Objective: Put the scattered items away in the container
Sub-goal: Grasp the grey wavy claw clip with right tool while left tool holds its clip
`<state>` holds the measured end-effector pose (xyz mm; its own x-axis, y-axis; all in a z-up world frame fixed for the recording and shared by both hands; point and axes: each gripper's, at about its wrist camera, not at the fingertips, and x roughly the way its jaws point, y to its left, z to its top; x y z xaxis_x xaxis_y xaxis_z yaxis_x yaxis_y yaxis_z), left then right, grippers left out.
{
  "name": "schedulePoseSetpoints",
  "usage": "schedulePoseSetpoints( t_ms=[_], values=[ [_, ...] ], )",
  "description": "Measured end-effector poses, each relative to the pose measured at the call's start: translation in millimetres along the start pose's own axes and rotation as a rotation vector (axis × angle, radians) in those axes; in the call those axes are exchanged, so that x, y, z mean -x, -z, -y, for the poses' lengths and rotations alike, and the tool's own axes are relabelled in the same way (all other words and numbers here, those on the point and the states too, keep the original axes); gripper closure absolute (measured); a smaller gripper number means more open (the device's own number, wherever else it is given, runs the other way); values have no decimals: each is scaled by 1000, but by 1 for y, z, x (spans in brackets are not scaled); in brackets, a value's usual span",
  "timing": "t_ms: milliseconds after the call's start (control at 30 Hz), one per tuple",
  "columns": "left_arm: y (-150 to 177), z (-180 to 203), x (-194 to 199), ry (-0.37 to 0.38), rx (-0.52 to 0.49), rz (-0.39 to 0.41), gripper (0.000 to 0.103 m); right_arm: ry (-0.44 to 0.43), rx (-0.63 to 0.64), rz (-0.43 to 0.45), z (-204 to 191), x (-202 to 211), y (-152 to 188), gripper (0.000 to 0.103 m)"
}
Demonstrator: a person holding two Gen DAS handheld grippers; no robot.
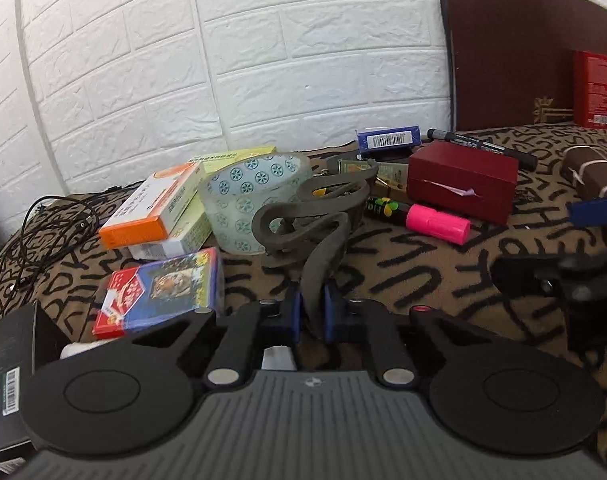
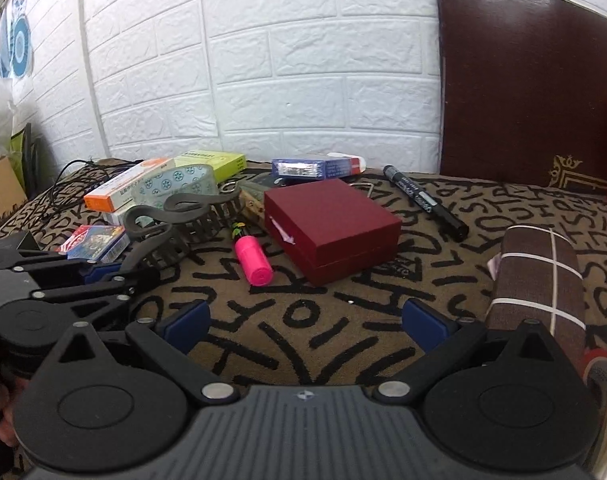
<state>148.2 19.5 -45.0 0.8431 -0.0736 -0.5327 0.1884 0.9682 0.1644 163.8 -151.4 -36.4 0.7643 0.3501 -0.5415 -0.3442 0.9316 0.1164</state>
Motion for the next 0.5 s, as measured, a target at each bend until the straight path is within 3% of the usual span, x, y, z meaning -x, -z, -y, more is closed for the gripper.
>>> schedulePoseSetpoints(
  t_ms=[233,500],
  values=[
    [46,-36,59,95,-87,9,90,-49,53,-8,-22,-5,1,0],
    [67,-62,93,166,-143,9,90,-63,90,17,-49,-2,-2,0]
  ],
)
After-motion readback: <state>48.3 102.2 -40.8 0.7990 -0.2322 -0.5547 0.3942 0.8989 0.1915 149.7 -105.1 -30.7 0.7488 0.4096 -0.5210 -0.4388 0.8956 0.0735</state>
